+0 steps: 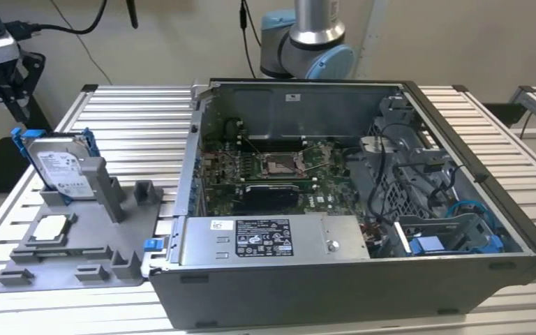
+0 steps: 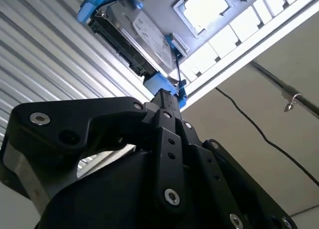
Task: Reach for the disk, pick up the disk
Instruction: 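Pick up the disk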
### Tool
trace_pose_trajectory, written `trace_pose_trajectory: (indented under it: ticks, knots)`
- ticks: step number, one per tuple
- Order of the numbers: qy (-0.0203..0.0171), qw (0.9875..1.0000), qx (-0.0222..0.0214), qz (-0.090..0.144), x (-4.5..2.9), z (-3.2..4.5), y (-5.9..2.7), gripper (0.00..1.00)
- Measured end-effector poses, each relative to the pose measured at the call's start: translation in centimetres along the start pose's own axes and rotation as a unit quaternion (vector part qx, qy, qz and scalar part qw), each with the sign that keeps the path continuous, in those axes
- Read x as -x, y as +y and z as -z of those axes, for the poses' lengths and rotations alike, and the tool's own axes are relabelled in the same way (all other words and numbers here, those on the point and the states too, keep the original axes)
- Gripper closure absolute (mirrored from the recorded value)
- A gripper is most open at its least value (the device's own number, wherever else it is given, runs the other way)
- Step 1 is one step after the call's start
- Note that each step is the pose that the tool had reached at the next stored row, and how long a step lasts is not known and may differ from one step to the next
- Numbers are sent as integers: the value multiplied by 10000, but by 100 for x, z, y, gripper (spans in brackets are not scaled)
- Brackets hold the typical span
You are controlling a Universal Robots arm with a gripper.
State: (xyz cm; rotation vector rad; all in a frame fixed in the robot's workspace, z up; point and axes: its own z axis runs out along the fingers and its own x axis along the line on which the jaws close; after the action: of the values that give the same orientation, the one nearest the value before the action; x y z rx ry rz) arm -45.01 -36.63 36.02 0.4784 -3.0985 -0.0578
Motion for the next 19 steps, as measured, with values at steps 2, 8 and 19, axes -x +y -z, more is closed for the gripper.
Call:
trace_pose_trajectory:
  ticks: [2, 8, 19]
  knots:
    - [6, 9998, 0, 184, 0, 0, 0, 100]
    - [25, 9974, -1, 727, -1, 0, 0, 100]
    - [59, 9850, -3, 1723, -2, 0, 0, 100]
